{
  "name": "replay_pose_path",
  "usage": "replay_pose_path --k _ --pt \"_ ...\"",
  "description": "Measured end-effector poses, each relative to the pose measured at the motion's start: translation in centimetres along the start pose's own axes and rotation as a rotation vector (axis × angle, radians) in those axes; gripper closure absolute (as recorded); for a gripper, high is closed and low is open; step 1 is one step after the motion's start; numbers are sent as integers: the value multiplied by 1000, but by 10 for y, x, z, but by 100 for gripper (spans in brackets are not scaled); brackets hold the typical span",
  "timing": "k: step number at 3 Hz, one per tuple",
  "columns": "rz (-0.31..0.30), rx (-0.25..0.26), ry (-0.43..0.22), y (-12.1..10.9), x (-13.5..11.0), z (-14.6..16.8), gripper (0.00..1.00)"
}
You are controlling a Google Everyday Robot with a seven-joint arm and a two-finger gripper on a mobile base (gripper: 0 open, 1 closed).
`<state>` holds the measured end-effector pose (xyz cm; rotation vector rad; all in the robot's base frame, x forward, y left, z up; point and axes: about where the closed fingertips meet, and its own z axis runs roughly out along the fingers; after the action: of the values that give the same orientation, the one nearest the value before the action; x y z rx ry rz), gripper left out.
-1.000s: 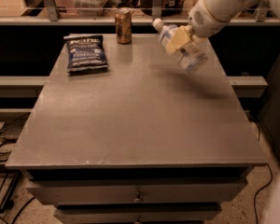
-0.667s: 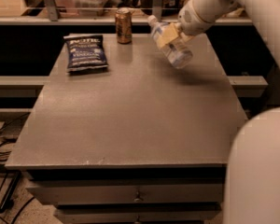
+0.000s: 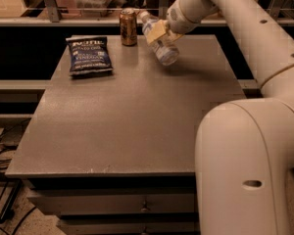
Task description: Move blue plastic bottle near orange can
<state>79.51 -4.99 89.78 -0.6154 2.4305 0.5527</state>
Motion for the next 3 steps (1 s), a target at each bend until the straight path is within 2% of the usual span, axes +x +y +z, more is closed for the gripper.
replay_pose_path --k 1,2,3 --pt "29 -6 27 2 -5 24 35" --pt "48 9 53 -1 -4 34 12" --pt "31 0 72 2 -3 33 0"
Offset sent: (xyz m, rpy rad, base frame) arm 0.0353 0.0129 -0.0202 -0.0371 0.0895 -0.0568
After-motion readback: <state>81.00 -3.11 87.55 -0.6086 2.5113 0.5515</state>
